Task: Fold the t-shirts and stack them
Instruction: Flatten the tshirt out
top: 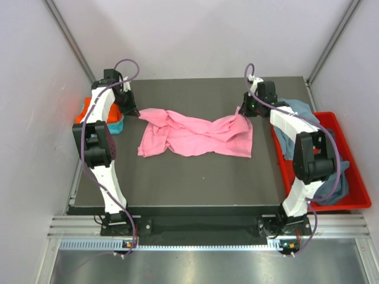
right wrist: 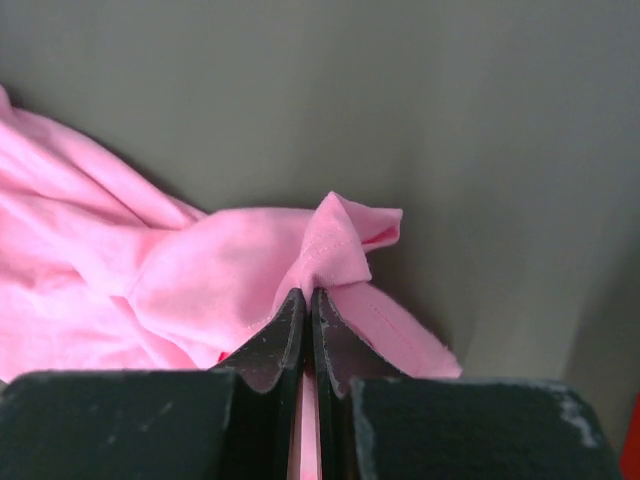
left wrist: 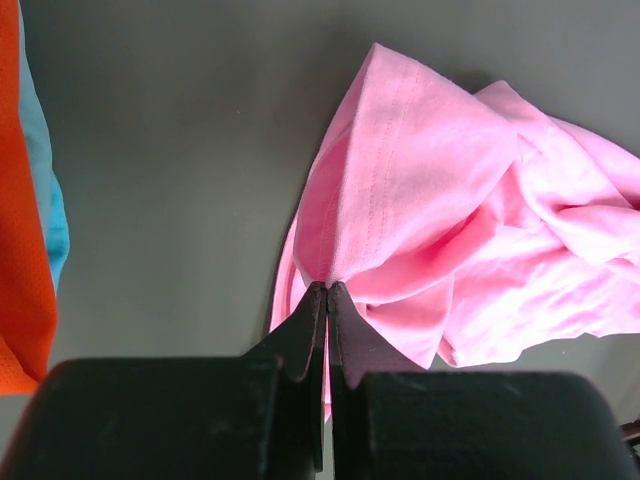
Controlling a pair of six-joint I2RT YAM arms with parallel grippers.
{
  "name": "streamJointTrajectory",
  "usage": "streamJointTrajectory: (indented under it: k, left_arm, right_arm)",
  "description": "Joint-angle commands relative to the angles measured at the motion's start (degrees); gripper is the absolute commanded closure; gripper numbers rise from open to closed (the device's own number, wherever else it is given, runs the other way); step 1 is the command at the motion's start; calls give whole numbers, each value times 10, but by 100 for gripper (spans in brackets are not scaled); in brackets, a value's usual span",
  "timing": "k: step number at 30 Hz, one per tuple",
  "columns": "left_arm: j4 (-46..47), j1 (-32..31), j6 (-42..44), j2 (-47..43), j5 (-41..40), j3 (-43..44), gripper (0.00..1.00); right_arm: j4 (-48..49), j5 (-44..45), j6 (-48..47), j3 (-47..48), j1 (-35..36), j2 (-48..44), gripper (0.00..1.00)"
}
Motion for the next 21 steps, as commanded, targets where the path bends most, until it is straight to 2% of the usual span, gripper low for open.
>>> streamJointTrajectory:
  k: [1, 6, 8, 9, 11, 21]
  left_arm:
    - [13, 1, -1, -36, 12, -2, 100]
    - [13, 1, -3, -31, 25, -3, 100]
    - [16, 2, -6, -27, 27, -1, 100]
    - [16, 1, -8, -23, 31, 1, 100]
    - [17, 1, -9, -18, 32, 6, 100]
    - [20, 1, -13, -19, 29, 8, 100]
  right_arm:
    - [-5, -10, -22, -28, 7, -28, 100]
    - [-17, -45, -27, -123, 26, -99, 100]
    - [-13, -37, -27, -176, 28, -136, 86]
    - [-15, -32, -29, -188, 27, -146, 71]
    - [-22, -17, -43, -200, 26, -164, 64]
    - [-8, 3, -48, -121, 22, -107, 64]
